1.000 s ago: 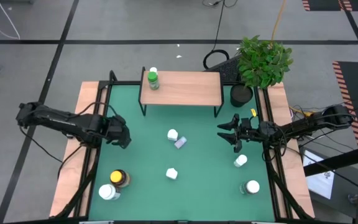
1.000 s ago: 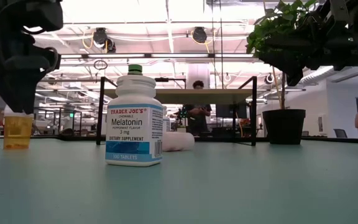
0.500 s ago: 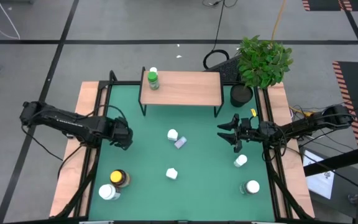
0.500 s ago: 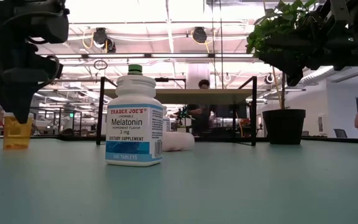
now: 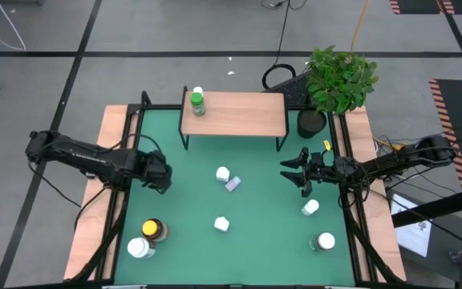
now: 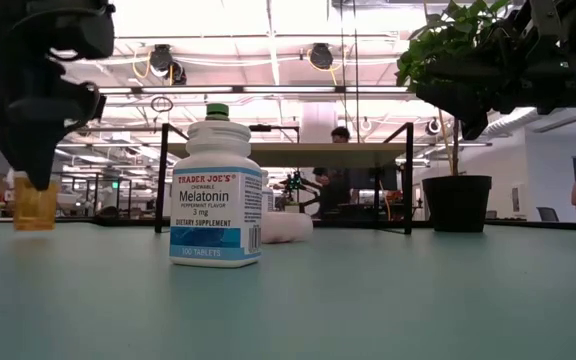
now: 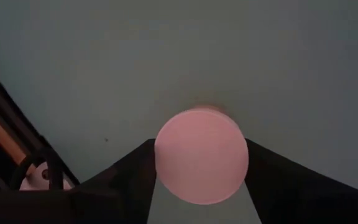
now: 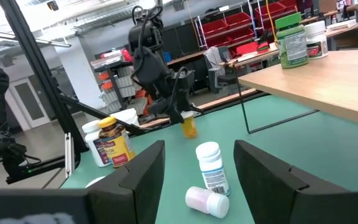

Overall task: Pick and place medicine bottles onto shelf by color
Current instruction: Put the orange bottle on the shelf, then put the yellow bottle on the shelf

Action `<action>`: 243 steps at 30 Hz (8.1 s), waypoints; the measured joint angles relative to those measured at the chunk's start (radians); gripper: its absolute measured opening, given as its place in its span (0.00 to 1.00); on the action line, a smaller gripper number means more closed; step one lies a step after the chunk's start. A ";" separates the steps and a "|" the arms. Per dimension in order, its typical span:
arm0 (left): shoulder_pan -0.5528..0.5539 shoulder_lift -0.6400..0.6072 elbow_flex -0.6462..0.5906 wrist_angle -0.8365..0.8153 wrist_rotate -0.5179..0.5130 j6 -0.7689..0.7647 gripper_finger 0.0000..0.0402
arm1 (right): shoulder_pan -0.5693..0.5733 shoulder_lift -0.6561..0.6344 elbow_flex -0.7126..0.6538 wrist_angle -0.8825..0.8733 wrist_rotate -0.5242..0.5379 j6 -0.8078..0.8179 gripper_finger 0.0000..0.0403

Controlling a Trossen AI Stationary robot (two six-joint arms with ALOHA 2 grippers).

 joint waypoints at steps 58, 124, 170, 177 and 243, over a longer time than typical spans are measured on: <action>0.590 0.673 1.102 -0.223 0.026 0.723 0.61 | 0.000 0.000 0.000 -0.033 0.000 0.025 0.46; -0.881 0.432 0.569 -0.198 -0.001 -0.567 0.86 | 0.000 0.000 0.000 -0.047 -0.027 0.053 0.46; -0.005 0.428 1.030 -0.167 0.041 0.665 0.56 | 0.000 0.000 0.006 -0.040 -0.055 0.075 0.46; 0.269 0.576 1.285 -0.176 0.063 0.977 0.56 | -0.003 0.000 0.006 -0.059 -0.053 0.073 0.46; 0.690 0.871 1.676 -0.182 0.028 1.332 0.68 | -0.075 0.001 0.006 -0.158 -0.043 0.083 0.46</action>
